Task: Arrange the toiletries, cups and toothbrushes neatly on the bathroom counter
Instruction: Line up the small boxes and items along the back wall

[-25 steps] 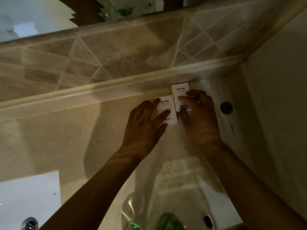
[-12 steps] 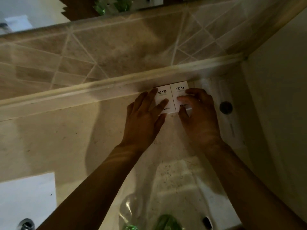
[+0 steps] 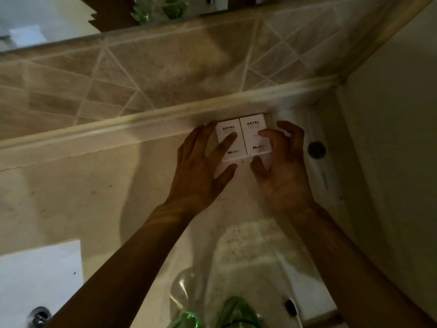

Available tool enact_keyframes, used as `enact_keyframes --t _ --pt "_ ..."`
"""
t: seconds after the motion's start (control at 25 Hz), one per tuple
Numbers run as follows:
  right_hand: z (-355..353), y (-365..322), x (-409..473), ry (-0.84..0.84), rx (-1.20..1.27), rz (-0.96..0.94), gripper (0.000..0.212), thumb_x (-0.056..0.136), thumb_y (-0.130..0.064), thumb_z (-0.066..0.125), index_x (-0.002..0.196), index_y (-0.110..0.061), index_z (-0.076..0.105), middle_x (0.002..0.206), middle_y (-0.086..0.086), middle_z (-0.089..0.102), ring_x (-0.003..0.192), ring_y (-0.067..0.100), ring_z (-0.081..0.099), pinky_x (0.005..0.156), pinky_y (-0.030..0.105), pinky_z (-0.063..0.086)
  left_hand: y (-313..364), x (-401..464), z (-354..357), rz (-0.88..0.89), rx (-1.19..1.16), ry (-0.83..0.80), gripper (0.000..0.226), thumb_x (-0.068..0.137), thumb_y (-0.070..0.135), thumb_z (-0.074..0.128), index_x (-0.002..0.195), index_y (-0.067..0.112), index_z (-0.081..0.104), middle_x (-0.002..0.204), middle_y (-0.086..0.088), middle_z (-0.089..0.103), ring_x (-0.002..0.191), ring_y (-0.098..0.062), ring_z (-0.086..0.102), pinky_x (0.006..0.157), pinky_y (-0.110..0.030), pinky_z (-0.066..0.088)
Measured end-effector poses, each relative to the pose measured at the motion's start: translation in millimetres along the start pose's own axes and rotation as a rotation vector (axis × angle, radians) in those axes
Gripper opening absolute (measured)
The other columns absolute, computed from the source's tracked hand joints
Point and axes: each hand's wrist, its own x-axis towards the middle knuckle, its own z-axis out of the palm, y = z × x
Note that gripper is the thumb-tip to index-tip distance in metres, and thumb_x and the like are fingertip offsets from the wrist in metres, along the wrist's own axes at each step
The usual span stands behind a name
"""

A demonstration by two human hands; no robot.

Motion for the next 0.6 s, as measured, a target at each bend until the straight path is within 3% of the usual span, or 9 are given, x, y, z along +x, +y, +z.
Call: enact_keyframes --t 0.08,0.2,0.4,0.6 --pt "-7.9 -0.8 -12.2 0.012 0.001 0.017 0.054 0.083 -0.015 0.069 0.131 -0.027 0.047 0.151 0.000 0.022 0.136 0.019 0.040 0.093 0.032 0.057 -0.3 -13.7 -11.0 -0.044 -0.012 0.014 0.059 0.095 0.047 0.055 0.150 0.030 0.038 0.160 -0.009 0.029 0.147 -0.030 0.019 0.118 -0.044 0.021" --pt "-27.4 -10.7 -40.8 -0.033 0.044 0.128 0.048 0.086 -0.015 0.066 0.129 -0.028 0.051 0.147 -0.008 0.024 0.129 0.014 0.045 0.098 0.027 0.052 4.6 -47.9 -34.4 -0.126 -0.068 0.069 0.049 0.097 0.036 0.056 0.143 0.021 0.049 0.150 -0.011 0.044 0.140 -0.030 0.033 0.113 -0.045 0.031" --pt "-41.4 -12.3 -118.2 -0.119 0.065 0.092 0.037 0.086 -0.016 0.064 0.121 -0.026 0.056 0.139 -0.004 0.033 0.118 0.012 0.050 0.097 0.036 0.052 6.3 -133.6 -61.3 -0.271 -0.330 0.142 0.031 0.097 0.023 0.061 0.127 0.014 0.061 0.124 -0.007 0.059 0.109 -0.019 0.061 0.090 -0.036 0.052" --pt "-45.3 -14.8 -191.0 -0.124 0.092 0.069 0.028 0.086 -0.014 0.067 0.112 -0.023 0.063 0.123 -0.007 0.041 0.101 0.001 0.052 0.095 0.038 0.052 12.2 -220.8 -73.6 -0.505 -0.498 0.210 0.009 0.097 0.022 0.061 0.102 0.024 0.068 0.102 0.000 0.071 0.081 0.004 0.061 0.069 -0.004 0.044"
